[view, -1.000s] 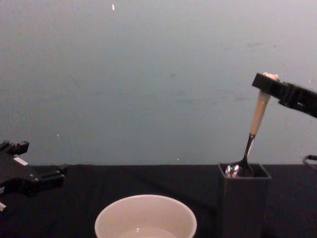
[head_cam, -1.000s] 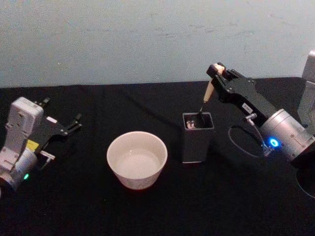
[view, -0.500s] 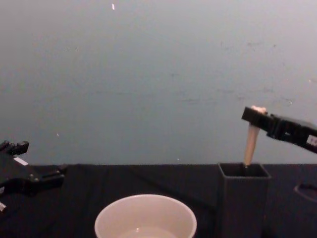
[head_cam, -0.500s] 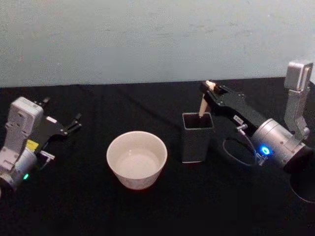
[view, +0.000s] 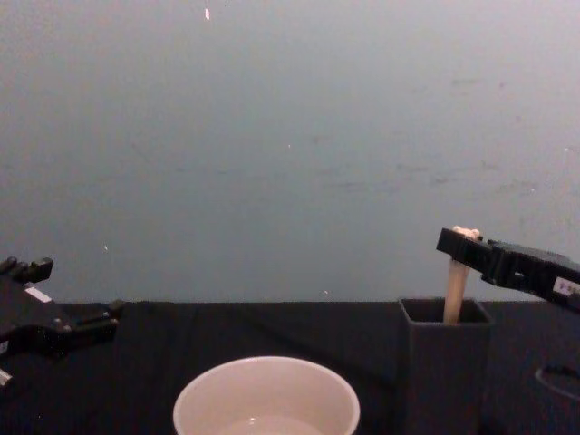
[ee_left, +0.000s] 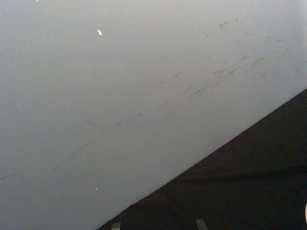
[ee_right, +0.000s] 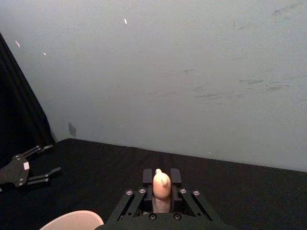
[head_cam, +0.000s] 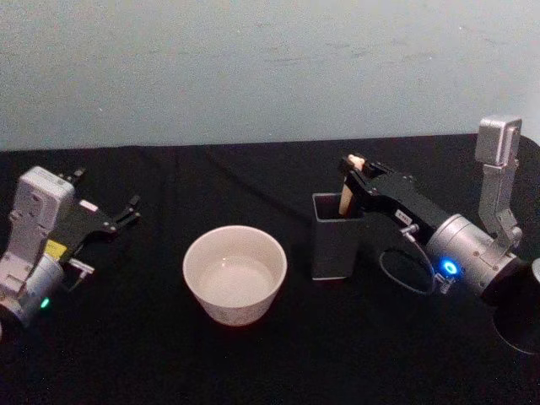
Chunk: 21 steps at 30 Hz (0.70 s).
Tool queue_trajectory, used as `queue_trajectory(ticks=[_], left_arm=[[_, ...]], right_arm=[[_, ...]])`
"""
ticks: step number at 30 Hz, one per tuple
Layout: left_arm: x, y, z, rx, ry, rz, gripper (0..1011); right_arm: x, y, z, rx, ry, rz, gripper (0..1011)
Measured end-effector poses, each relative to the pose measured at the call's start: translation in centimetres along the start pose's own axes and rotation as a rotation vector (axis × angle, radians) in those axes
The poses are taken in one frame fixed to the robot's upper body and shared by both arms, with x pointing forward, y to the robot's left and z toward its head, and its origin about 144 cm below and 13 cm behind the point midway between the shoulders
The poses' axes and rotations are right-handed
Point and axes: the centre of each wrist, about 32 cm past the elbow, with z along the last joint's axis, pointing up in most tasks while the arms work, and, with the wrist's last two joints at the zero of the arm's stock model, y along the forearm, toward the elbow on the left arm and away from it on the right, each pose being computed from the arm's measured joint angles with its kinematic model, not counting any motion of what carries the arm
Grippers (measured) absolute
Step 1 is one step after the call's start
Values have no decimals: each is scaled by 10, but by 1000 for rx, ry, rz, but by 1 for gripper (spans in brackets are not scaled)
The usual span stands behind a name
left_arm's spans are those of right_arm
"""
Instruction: Pick up the stirring spoon with one hand, stir inside the cup, then place it back in its original position.
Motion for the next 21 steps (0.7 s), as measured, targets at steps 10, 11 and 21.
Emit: queue_trajectory(ticks=[10,11,21], left_arm=[[0,0,0,0,0,0,1001],[0,0,0,0,0,0,1001],[0,0,0,0,0,0,1001]], right_arm=[[0,0,-1,-6,-4,-10,214],[0,0,-1,-6,-4,-10,214],[0,0,-1,-6,-4,-10,214]])
